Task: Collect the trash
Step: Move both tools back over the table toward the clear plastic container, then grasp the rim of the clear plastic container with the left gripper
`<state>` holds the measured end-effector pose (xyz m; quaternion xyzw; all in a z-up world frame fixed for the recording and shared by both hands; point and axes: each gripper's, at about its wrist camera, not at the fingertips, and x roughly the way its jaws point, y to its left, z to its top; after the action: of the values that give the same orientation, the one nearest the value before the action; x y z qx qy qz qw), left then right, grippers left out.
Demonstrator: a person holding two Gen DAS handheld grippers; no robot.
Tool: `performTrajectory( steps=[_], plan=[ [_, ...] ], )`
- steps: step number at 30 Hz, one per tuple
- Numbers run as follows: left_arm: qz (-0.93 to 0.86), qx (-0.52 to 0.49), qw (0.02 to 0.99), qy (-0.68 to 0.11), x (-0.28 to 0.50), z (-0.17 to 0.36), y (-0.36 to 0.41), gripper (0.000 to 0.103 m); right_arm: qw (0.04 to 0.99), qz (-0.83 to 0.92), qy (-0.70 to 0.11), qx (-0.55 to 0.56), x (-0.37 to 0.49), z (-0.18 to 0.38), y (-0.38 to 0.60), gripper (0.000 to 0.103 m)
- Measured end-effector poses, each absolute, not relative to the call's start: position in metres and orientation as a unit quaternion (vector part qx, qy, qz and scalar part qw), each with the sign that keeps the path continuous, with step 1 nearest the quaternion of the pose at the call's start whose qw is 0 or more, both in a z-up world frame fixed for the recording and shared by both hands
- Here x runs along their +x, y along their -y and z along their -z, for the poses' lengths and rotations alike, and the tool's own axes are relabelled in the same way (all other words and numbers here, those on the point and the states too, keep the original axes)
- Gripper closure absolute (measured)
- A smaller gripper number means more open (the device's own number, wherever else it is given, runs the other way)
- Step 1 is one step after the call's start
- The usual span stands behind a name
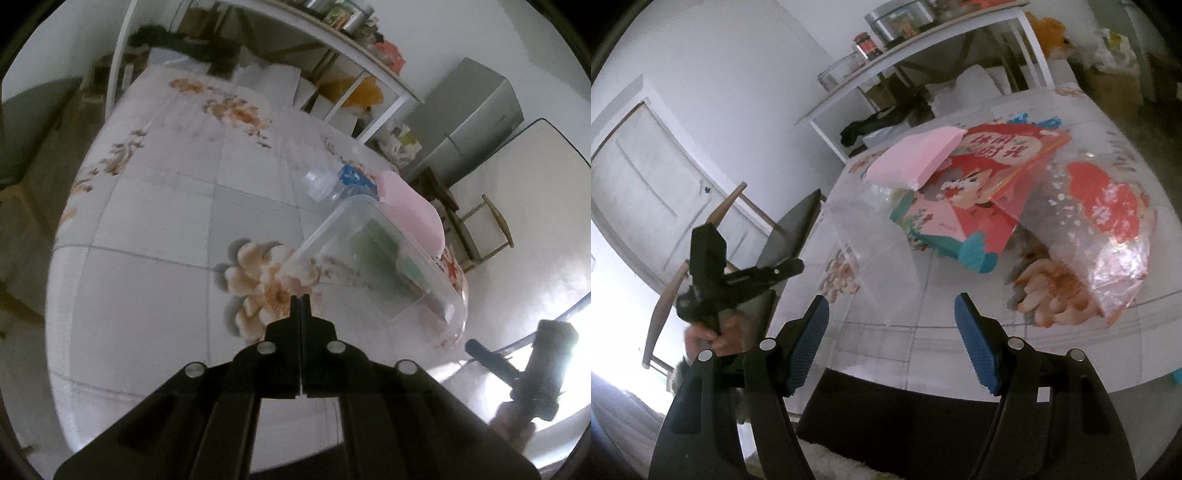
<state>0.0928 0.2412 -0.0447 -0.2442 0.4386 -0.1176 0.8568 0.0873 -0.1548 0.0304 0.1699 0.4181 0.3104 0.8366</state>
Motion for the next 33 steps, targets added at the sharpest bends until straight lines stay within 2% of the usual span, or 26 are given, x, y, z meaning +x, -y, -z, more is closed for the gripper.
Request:
performTrajectory(
  steps=[5, 7, 9, 12, 19, 20, 21, 22, 29, 33],
  plan=[
    [0.112, -0.264, 0.86, -0.422, 0.093, 0.042, -0.255, 0.102, 0.834, -0.313, -0.422, 0.17, 0.085, -0.027, 0.151, 0.035],
    [0.117, -0.245, 0.87, -0.412, 0.097, 0.042, -0.247, 0.092, 0.834, -0.312, -0.423, 0.17, 0.084, -0.028, 0.152, 0.035],
    [0.116, -0.202, 0.885, -0.403, 0.105, 0.045, -0.236, 0.067, 0.834, -0.311, -0.423, 0.17, 0.083, -0.028, 0.153, 0.035],
    [0.107, -0.125, 0.893, -0.419, 0.126, 0.056, -0.214, 0.062, 0.835, -0.305, -0.425, 0.171, 0.082, -0.029, 0.155, 0.035],
    [0.155, -0.116, 0.873, -0.448, 0.156, 0.073, -0.2, 0.062, 0.837, -0.293, -0.428, 0.176, 0.08, -0.027, 0.161, 0.035],
    [0.157, -0.118, 0.872, -0.448, 0.157, 0.073, -0.2, 0.07, 0.836, -0.293, -0.429, 0.177, 0.08, -0.026, 0.16, 0.035],
    [0.157, -0.122, 0.871, -0.45, 0.158, 0.074, -0.201, 0.085, 0.835, -0.294, -0.43, 0.177, 0.08, -0.026, 0.16, 0.035],
    [0.159, -0.124, 0.867, -0.455, 0.159, 0.074, -0.203, 0.09, 0.835, -0.294, -0.43, 0.177, 0.08, -0.026, 0.159, 0.035],
    [0.179, -0.129, 0.854, -0.471, 0.133, 0.063, -0.208, 0.098, 0.835, -0.301, -0.427, 0.174, 0.081, -0.027, 0.154, 0.035],
    [0.186, -0.164, 0.839, -0.485, 0.109, 0.053, -0.222, 0.099, 0.835, -0.3, -0.427, 0.173, 0.08, -0.026, 0.154, 0.035]
  ],
)
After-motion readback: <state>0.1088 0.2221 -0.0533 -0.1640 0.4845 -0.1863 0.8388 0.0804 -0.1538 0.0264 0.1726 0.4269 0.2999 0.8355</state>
